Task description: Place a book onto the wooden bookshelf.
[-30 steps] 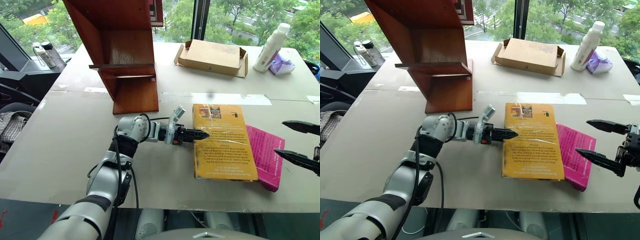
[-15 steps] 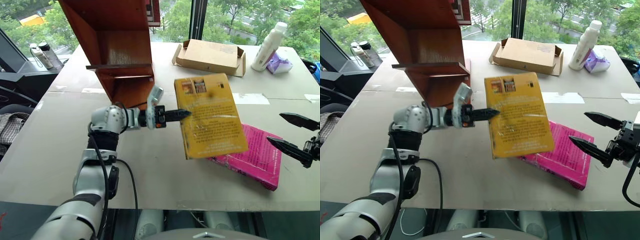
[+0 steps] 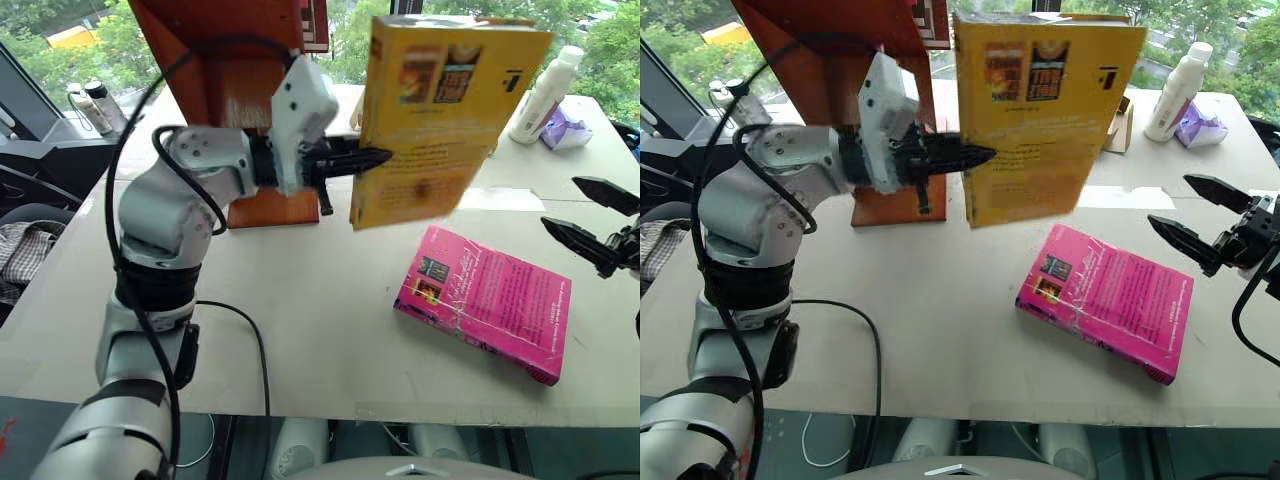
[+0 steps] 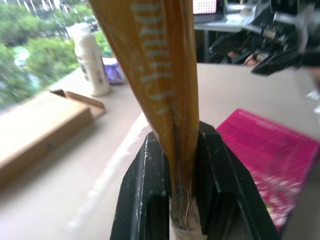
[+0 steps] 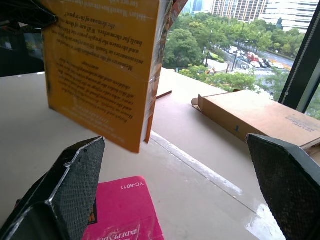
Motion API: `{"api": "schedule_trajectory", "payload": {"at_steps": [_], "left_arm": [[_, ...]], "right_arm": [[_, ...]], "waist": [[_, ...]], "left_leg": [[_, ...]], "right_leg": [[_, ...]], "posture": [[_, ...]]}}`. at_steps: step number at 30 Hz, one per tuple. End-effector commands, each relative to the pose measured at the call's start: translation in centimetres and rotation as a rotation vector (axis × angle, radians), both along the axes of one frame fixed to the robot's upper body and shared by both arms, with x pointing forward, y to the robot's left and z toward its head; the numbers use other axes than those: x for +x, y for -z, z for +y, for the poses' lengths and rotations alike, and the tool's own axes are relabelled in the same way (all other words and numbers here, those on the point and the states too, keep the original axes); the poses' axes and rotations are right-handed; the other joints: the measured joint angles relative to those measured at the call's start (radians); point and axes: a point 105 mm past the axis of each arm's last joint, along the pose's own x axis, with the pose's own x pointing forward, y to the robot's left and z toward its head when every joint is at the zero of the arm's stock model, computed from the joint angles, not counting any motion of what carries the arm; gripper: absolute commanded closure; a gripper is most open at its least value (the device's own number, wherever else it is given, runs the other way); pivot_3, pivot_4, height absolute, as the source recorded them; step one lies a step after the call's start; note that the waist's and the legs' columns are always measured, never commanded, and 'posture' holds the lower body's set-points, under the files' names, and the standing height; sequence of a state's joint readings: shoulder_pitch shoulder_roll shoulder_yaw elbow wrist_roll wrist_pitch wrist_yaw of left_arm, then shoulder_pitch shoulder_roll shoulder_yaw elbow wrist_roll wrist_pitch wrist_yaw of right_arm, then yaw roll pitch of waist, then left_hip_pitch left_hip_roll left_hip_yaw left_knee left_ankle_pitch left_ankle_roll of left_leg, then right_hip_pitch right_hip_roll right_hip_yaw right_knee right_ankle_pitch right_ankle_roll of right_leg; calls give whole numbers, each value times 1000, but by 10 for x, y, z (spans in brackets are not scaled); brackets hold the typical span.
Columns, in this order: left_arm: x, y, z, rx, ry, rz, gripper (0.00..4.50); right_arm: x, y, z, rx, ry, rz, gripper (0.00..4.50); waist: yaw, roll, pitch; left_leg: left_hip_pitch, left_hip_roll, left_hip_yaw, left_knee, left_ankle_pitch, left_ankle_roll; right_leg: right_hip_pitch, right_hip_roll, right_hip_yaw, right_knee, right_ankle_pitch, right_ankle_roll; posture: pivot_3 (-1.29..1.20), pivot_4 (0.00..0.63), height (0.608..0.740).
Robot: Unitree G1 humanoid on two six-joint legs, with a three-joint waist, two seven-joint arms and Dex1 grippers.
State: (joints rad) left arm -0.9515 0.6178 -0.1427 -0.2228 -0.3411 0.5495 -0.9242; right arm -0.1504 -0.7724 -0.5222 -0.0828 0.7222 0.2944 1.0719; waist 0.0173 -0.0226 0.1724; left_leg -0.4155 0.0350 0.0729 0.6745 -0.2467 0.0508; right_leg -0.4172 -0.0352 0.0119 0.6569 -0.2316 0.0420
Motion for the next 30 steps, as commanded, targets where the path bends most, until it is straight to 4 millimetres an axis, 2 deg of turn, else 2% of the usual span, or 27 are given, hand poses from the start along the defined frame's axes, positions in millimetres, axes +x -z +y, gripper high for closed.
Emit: {"api": "schedule_trajectory", "payload": {"at_steps": [1, 4, 6, 9, 12, 14, 21, 25, 30], "left_arm": [[-12, -72, -10, 57, -71, -514, 4360], [-17, -115, -8, 73, -160, -773, 4360], [-17, -131, -5, 98, -208, -826, 4360], [-2, -125, 10, 274, -306, -795, 4360], [17, -103, 42, 493, -424, -651, 4360], [22, -86, 63, 627, -490, -523, 4360], [34, -58, 115, 927, -676, -284, 4360], [36, -49, 125, 1029, -690, -196, 4360], [32, -63, 112, 973, -671, -210, 4360]], "right_arm": [[-1, -24, -14, -30, 45, -107, 0], [4, -34, -18, -27, 58, -154, 0], [10, -37, -20, -24, 60, -173, 0], [21, -42, -19, -17, 47, -201, 0], [31, -45, -14, -12, 24, -221, 0], [37, -44, -11, -9, 6, -225, 0], [53, -44, 5, -8, -77, -235, 0], [50, -48, 9, -35, -119, -249, 0], [46, -52, 8, -47, -126, -267, 0]], "waist": [[-1, 0, 0], [-8, 1, 0], [-12, 1, 1], [-19, 2, 0], [-31, 3, 0], [-36, 3, 1], [-34, 3, 2], [-35, 3, 2], [-50, 4, 1]], "left_leg": [[0, 0, 0, 0, 0, 0], [1, 0, 2, 0, 0, 0], [0, 0, 3, 0, 0, 0], [1, 0, 3, -1, 0, 0], [2, 1, 4, -1, 0, 0], [2, 1, 5, -1, 0, 0], [0, 2, 7, 0, 0, 0], [2, 2, 8, 0, 0, 0], [4, 3, 9, 0, 0, 0]], "right_leg": [[0, 0, 0, 0, 0, 0], [0, 0, 2, -1, 0, 1], [-1, 1, 2, -1, 0, 1], [-1, 2, 3, 0, 0, 1], [-2, 2, 3, 2, 0, 1], [-4, 2, 3, 4, -1, 1], [-6, 2, 6, 4, -1, 2], [-6, 3, 6, 6, -1, 1], [-6, 4, 8, 9, -1, 2]], "posture": [[0, 150, 733], [0, 150, 733], [0, 150, 733], [0, 150, 733], [0, 150, 733], [0, 150, 733], [0, 150, 733], [0, 150, 733], [0, 150, 733]]}}
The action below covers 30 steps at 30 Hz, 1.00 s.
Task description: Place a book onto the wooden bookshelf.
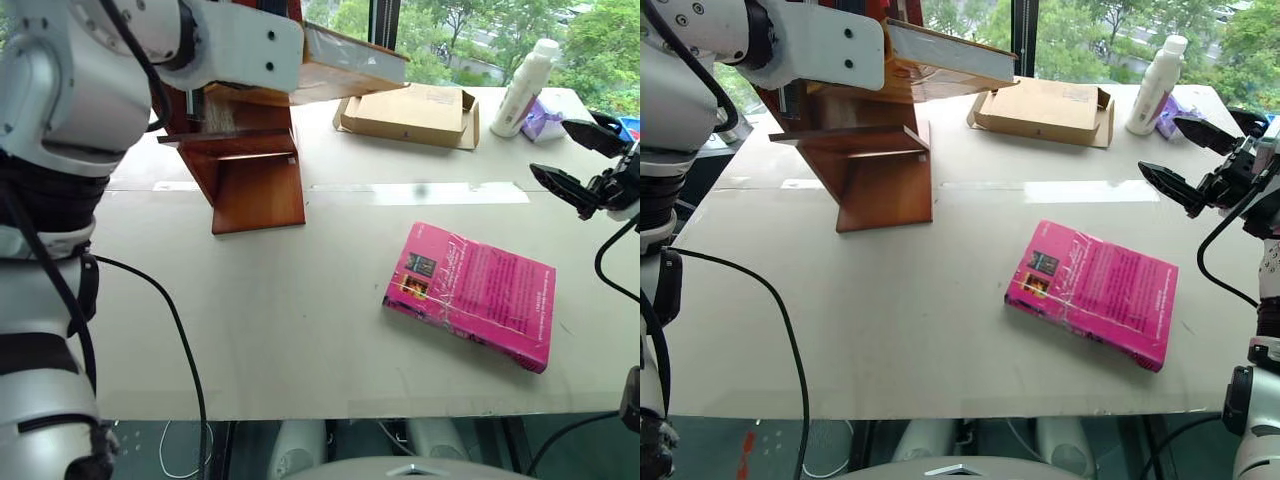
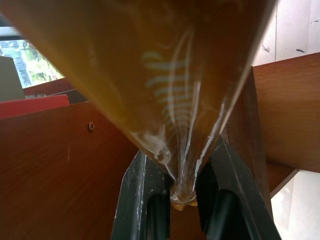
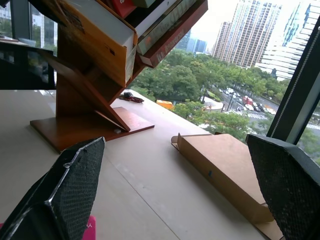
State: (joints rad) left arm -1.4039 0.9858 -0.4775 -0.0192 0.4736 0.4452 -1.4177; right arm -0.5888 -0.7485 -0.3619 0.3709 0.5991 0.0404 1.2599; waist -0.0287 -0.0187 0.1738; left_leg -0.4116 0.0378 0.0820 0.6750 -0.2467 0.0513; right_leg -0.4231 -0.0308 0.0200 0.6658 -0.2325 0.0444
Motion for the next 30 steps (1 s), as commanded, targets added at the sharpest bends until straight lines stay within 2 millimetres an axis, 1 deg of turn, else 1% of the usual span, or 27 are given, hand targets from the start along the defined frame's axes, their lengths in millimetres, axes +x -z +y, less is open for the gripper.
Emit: {"api": "schedule_trajectory", "payload": {"at_steps": [1, 3, 5, 8, 12, 15, 19, 22, 26, 28, 30], "left_arm": [[4, -8, 13, -40, -78, 9, 4360], [3, -20, 9, -61, -67, -28, 4360], [0, -30, 10, -58, -73, -54, 4360], [-5, -35, 12, -34, -85, -51, 4360], [-15, -43, 8, -6, -91, -55, 4360], [-22, -49, 5, -6, -95, -56, 4360], [-33, -60, 8, -17, -115, -80, 4360], [-36, -61, 15, -6, -143, -84, 4360], [-38, -60, 15, 2, -151, -78, 4360], [-38, -59, 22, 23, -177, -80, 4360], [-39, -54, 27, 27, -191, -59, 4360]], "right_arm": [[-7, -19, -1, -16, -2, -80, 0], [-6, -18, -2, -13, 1, -77, 0], [-5, -17, -2, -11, 0, -70, 0], [-2, -16, -1, -11, -6, -62, 0], [6, -17, 2, -15, -28, -51, 0], [11, -17, 4, -16, -38, -49, 0], [18, -17, 9, -8, -52, -52, 0], [22, -17, 11, -6, -62, -55, 0], [26, -18, 13, -7, -70, -57, 0], [25, -18, 13, -10, -75, -60, 0], [25, -18, 12, -12, -74, -60, 0]], "waist": [[-7, 0, 0], [-8, 0, 0], [-7, 0, 0], [-10, 0, 1], [-14, 0, 2], [-14, 1, 2], [-11, 1, 3], [-10, 1, 3], [-8, 1, 3], [-6, 1, 3], [-7, 1, 3]], "left_leg": [[0, 0, 0, 0, 0, 0], [0, 0, 0, 0, 0, 0], [-1, 0, -1, 1, 0, 0], [-3, 0, -1, 2, 0, 0], [-3, 0, 1, 2, 0, 0], [-5, 0, 3, 1, 0, 0], [-9, 0, 4, 0, 0, 0], [-12, 0, 4, 1, 0, 0], [-12, 0, 4, 1, 0, 0], [-13, 0, 3, 2, 0, 0], [-14, 0, 3, 2, 0, 0]], "right_leg": [[0, 0, 0, 0, 0, 0], [0, 0, 0, 1, 0, 0], [0, 0, -1, 1, 0, 0], [-1, -1, 0, 1, 1, -1], [-3, 0, 2, 1, 1, -1], [-6, 0, 3, 1, 0, -1], [-10, -1, 4, 1, 1, -1], [-13, -1, 4, 1, 0, 0], [-13, -1, 3, 1, 0, 0], [-13, -1, 3, 1, 0, 0], [-14, -2, 3, 1, 0, 0]], "posture": [[0, 150, 733], [0, 150, 733], [0, 150, 733], [0, 150, 733], [0, 150, 733], [0, 150, 733], [0, 150, 733], [0, 150, 733], [0, 150, 733], [0, 150, 733], [0, 150, 733]]}}
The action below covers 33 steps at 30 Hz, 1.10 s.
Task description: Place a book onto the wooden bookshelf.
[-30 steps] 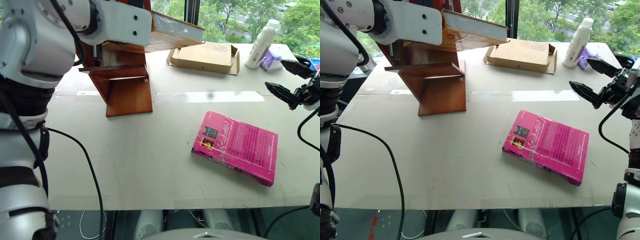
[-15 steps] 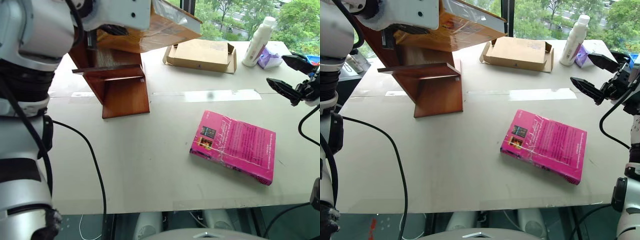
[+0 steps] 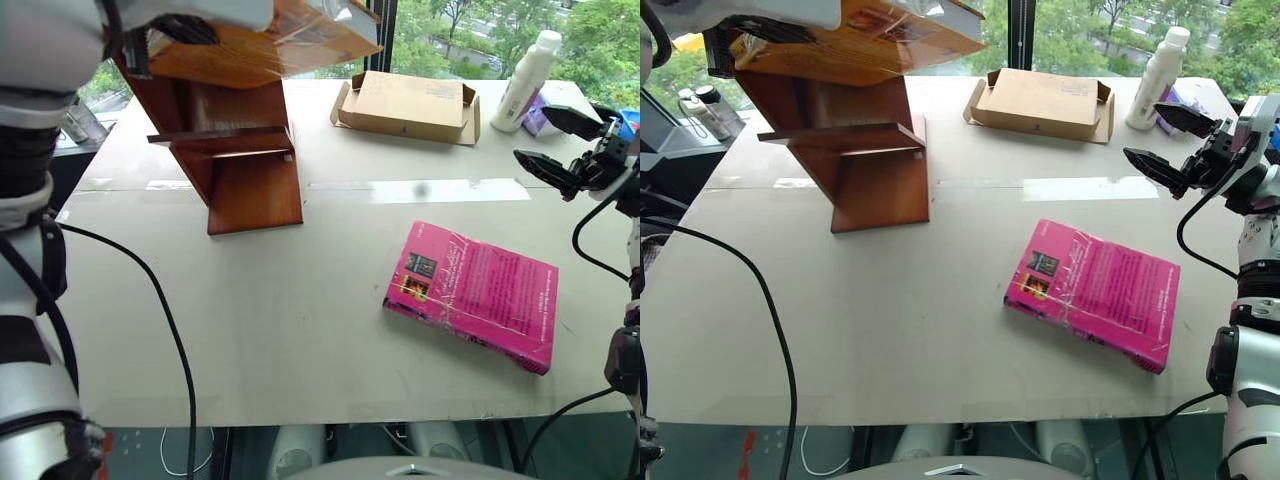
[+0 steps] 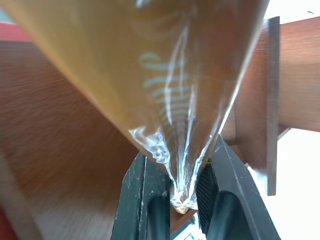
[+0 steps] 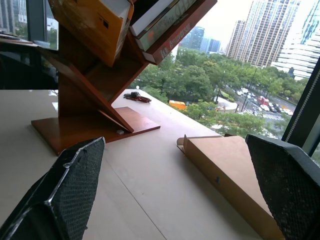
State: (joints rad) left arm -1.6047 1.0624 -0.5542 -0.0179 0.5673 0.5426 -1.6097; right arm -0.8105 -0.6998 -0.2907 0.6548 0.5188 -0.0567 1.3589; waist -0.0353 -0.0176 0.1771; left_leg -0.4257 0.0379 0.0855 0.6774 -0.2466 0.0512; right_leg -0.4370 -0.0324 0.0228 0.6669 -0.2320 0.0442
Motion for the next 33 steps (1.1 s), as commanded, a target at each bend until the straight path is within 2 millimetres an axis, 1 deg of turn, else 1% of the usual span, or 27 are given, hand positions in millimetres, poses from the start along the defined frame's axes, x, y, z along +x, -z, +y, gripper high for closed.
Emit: {"api": "schedule_trajectory", "payload": {"at_steps": [1, 3, 6, 10, 13, 15, 17, 21, 25, 30, 33], "left_arm": [[-11, -6, 16, 3, -46, -28, 4360], [-10, 5, 22, 20, -70, 0, 4360], [-9, 27, 24, 9, -79, 58, 4360], [-6, 55, 21, -18, -86, 127, 4360], [2, 67, 18, -60, -94, 137, 4360], [11, 71, 13, -105, -85, 125, 4360], [18, 72, 9, -132, -76, 110, 4360], [25, 74, -1, -181, -29, 95, 4360], [26, 80, 0, -185, -18, 113, 4360], [35, 84, 5, -187, -26, 99, 4360], [43, 89, 6, -198, -14, 101, 4360]], "right_arm": [[-5, -14, -3, -8, 0, -63, 0], [-6, -14, -4, -10, -1, -64, 0], [-7, -13, -5, -12, 3, -61, 0], [-9, -12, -7, -14, 10, -59, 0], [-11, -12, -9, -16, 16, -55, 0], [-13, -11, -11, -18, 22, -52, 0], [-16, -12, -13, -20, 28, -51, 0], [-20, -14, -17, -28, 47, -47, 0], [-25, -15, -21, -39, 61, -42, 0], [-30, -16, -22, -43, 72, -36, 0], [-31, -16, -23, -48, 80, -33, 0]], "waist": [[-1, 0, 0], [-4, 0, 0], [-7, 0, 0], [-4, 1, 0], [-2, 1, -1], [4, 2, -1], [9, 2, -1], [21, 4, -2], [21, 7, -4], [21, 11, -7], [21, 11, -7]], "left_leg": [[-1, 0, 0, 0, 0, 0], [-4, 0, 0, 1, 0, 0], [-4, 0, 1, 2, 2, -3], [-4, 0, 1, 6, 0, 0], [-2, 0, 1, 8, 0, 0], [2, 0, 1, 9, 0, 0], [11, -1, 1, 8, 0, 0], [14, -1, 1, 9, 0, 1], [14, 0, 1, 9, 0, 0], [15, 0, 1, 9, 0, 0], [22, -1, 1, 9, 0, 0]], "right_leg": [[-1, 0, 0, 0, 0, 0], [-4, 0, 0, 2, 0, 0], [-6, 0, 2, 6, 0, 0], [-8, 1, 2, 12, 0, 0], [-6, 1, 2, 13, 0, 0], [-1, 0, 2, 13, 0, 0], [8, 0, 2, 12, -3, 3], [10, 0, 2, 13, -2, 3], [10, 1, 3, 14, -1, 1], [11, 1, 3, 14, -1, 1], [17, 1, 3, 14, -2, 3]], "posture": [[0, 150, 733], [0, 150, 733], [0, 150, 733], [0, 150, 733], [0, 150, 733], [0, 150, 733], [0, 150, 733], [0, 150, 733], [0, 150, 733], [0, 150, 733], [0, 150, 733]]}}
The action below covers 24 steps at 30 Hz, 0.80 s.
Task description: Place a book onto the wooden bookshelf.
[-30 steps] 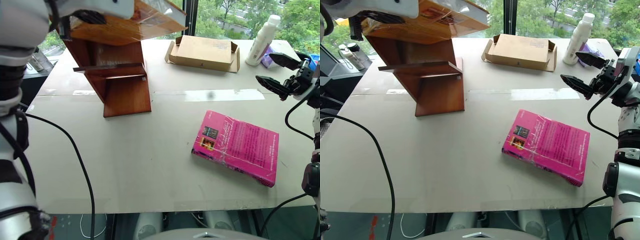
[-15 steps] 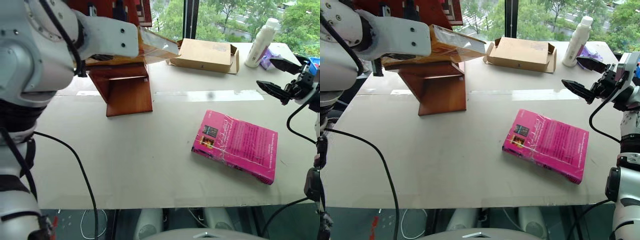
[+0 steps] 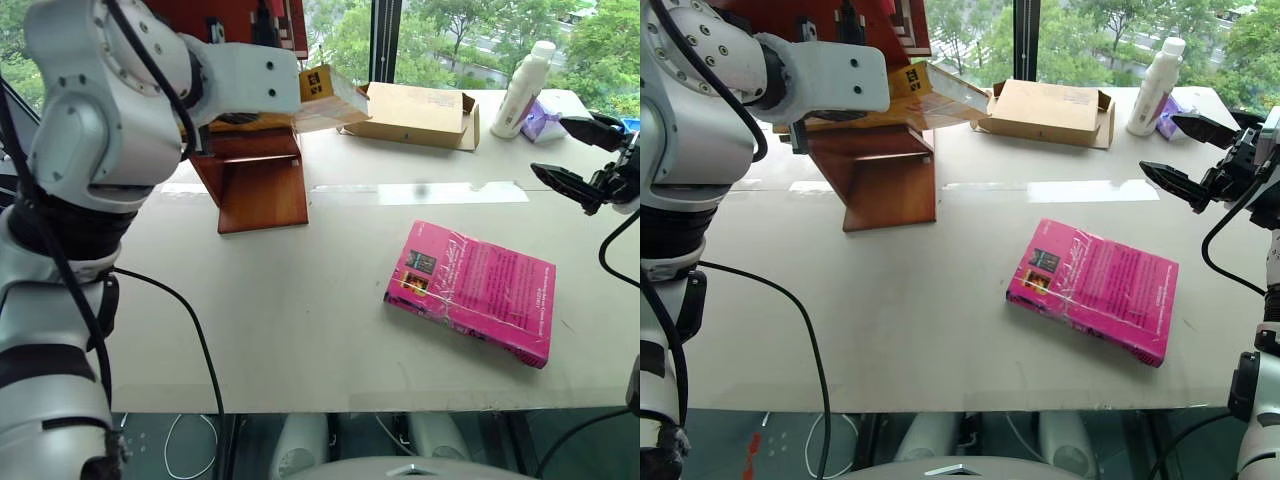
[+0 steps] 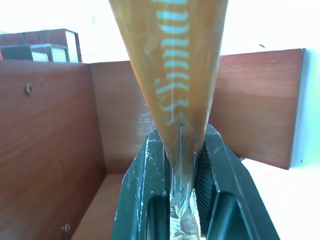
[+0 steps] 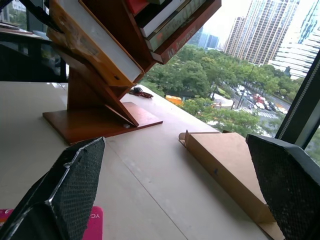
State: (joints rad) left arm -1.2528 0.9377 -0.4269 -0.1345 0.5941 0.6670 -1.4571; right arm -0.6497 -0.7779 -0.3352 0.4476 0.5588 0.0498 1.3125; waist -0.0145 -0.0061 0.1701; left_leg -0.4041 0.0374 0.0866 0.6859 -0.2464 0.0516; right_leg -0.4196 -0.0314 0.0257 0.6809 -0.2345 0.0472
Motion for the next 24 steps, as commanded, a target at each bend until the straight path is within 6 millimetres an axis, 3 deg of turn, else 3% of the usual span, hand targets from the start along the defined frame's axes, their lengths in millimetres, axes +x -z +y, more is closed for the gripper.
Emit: {"api": "schedule_trajectory", "payload": {"at_steps": [1, 5, 10, 14, 19, 24], "left_arm": [[15, 14, 14, -34, -40, 36, 4360], [22, 20, 21, -29, -49, 47, 4360], [27, 22, 29, -22, -70, 30, 2055], [32, 19, 42, 6, -109, 6, 150], [30, 18, 50, 9, -122, 7, 65], [18, 14, 70, 22, -166, 12, 65]], "right_arm": [[-9, -19, -6, -6, 25, -64, 0], [-11, -19, -6, -10, 33, -61, 0], [-15, -18, -7, -13, 40, -57, 0], [-17, -18, -8, -12, 44, -55, 0], [-17, -16, -7, -10, 47, -50, 0], [-18, -15, -5, -9, 45, -46, 0]], "waist": [[0, 0, 0], [-3, 3, -2], [-10, 3, -2], [-14, -2, 0], [-7, -1, 0], [-4, -2, 0]], "left_leg": [[5, 0, 0, -1, 0, 0], [9, 0, 1, -1, 0, 0], [11, 1, 0, -1, 0, 0], [2, 1, 0, -1, 0, 0], [-13, 0, 1, -1, -2, 2], [-12, 0, 1, -2, -2, 2]], "right_leg": [[5, 0, 0, -1, -1, -1], [8, 0, 1, 0, -2, -5], [8, 2, 3, 0, 0, -6], [2, 2, 3, -3, 4, -5], [-12, -1, 3, -3, 2, -2], [-12, 0, 3, -3, 2, -2]], "posture": [[0, 150, 733], [0, 150, 733], [0, 150, 733], [0, 150, 733], [0, 150, 733], [0, 150, 733]]}}
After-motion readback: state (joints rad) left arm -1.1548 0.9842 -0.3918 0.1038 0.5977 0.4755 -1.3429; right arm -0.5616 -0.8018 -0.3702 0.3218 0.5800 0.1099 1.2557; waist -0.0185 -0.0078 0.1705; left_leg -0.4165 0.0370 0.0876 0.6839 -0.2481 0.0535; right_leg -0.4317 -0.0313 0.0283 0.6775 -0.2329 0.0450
